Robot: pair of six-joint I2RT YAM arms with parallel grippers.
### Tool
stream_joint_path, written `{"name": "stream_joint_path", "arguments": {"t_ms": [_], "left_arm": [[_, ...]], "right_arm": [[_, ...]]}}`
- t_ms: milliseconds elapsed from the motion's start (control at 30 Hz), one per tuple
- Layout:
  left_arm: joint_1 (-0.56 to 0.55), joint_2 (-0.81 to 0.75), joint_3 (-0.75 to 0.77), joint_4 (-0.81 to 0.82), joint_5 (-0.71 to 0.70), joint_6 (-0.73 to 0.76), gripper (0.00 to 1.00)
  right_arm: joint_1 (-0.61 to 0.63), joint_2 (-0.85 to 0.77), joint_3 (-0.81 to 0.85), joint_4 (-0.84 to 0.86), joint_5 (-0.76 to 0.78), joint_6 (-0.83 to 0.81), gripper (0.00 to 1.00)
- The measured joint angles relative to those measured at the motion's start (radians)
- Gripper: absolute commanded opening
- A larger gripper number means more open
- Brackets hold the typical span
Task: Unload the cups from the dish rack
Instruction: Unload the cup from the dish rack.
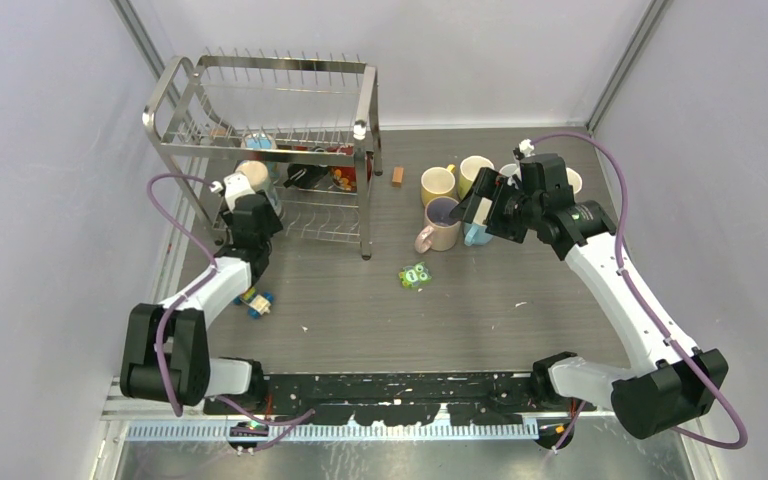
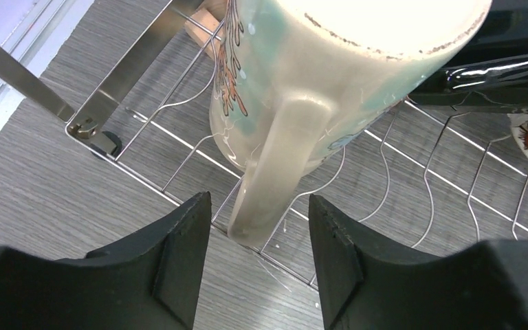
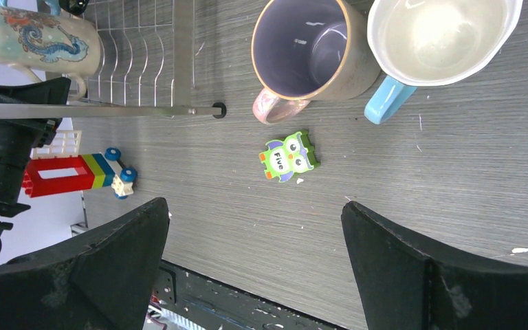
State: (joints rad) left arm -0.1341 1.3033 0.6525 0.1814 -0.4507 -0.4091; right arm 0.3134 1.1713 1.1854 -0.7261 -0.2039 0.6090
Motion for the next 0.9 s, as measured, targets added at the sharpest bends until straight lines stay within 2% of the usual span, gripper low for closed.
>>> {"name": "stream_joint_path", "arguments": {"t_ms": [100, 467, 633, 833, 900], "left_arm": [[0.01, 0.027, 0.01, 0.011, 0.008, 0.003, 0.54], [0.023, 0.124, 0.033, 0.042, 0.024, 0.002, 0.4], [0.031, 0.14, 0.047, 0.048, 0.026, 0.006, 0.27], [0.034, 0.159, 0.064, 0.062, 0.04, 0.026, 0.02], [0.035, 0.159, 0.065, 0.064, 0.045, 0.026, 0.0]], "right_arm": [[0.0, 0.0, 0.0, 0.0, -0.001, 0.0, 1.0], [0.005, 0.015, 0.0, 0.0, -0.006, 0.0, 1.0], [0.006, 0.016, 0.0, 0.0, -0.006, 0.0, 1.0], [0.006, 0.02, 0.0, 0.0, -0.005, 0.0, 1.0], [0.007, 0.021, 0.0, 0.0, -0.005, 0.0, 1.0]]}}
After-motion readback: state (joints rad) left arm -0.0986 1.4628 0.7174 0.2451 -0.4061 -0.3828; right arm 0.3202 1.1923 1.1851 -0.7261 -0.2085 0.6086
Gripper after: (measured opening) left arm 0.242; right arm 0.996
